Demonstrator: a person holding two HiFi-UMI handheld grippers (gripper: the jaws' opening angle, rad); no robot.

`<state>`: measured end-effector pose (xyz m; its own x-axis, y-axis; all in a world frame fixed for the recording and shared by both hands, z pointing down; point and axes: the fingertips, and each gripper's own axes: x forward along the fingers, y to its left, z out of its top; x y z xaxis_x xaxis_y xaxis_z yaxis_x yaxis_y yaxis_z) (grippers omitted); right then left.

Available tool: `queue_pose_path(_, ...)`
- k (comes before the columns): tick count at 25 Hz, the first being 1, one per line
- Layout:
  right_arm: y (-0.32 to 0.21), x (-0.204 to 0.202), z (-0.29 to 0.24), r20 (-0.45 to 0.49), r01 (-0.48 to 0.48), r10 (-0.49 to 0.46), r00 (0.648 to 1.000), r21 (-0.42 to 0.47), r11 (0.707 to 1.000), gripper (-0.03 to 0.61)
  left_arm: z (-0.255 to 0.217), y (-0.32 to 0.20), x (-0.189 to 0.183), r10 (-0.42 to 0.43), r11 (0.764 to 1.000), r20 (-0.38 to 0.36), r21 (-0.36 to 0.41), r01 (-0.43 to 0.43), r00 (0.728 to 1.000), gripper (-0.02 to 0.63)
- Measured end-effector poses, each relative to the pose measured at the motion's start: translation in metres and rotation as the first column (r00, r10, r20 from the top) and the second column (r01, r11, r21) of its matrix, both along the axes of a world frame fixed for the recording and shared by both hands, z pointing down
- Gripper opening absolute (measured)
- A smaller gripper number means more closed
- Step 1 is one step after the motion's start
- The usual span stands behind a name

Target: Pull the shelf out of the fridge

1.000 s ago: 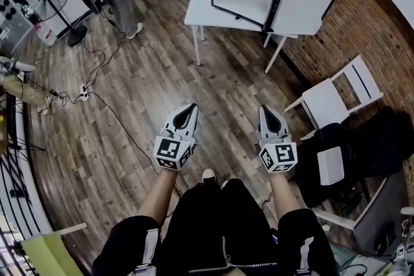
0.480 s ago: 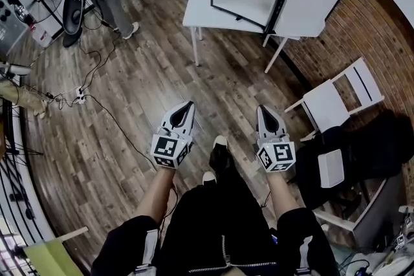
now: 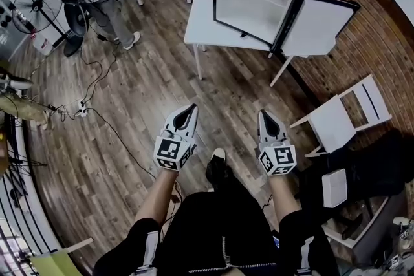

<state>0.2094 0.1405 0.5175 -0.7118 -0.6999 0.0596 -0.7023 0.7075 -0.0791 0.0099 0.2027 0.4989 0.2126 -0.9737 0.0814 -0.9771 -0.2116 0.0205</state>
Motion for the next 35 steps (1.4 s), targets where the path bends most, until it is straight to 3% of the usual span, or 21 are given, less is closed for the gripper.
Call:
queue_pose_path(11, -0.150, -0.042, -0.025, 0.024, -0.003, 0.003, 1.000, 0.020, 1.000, -0.003, -0.015, -0.152, -0.027, 0.031, 1.000, -0.004, 0.002, -0.031, 1.000, 0.020)
queue_pose_path(21, -0.226, -0.058, -0.030, 0.031, -0.037, 0.037, 0.999, 0.010, 0.999, -0.003, -0.023, -0.246, -0.040, 0.086, 0.996, -0.011, 0.007, -0.086, 0.996, 0.020)
queue_pose_path(29, -0.286, -0.079, -0.022, 0.028, -0.128, 0.128, 0.991, -0.001, 0.992, -0.003, -0.015, -0.328, -0.059, 0.185, 0.983, -0.031, 0.011, -0.185, 0.982, 0.020)
queue_pose_path(35, -0.342, -0.110, -0.032, 0.033, -0.232, 0.232, 0.972, -0.002, 0.973, -0.003, -0.015, -0.401, -0.079, 0.316, 0.949, -0.041, -0.007, -0.316, 0.948, 0.020)
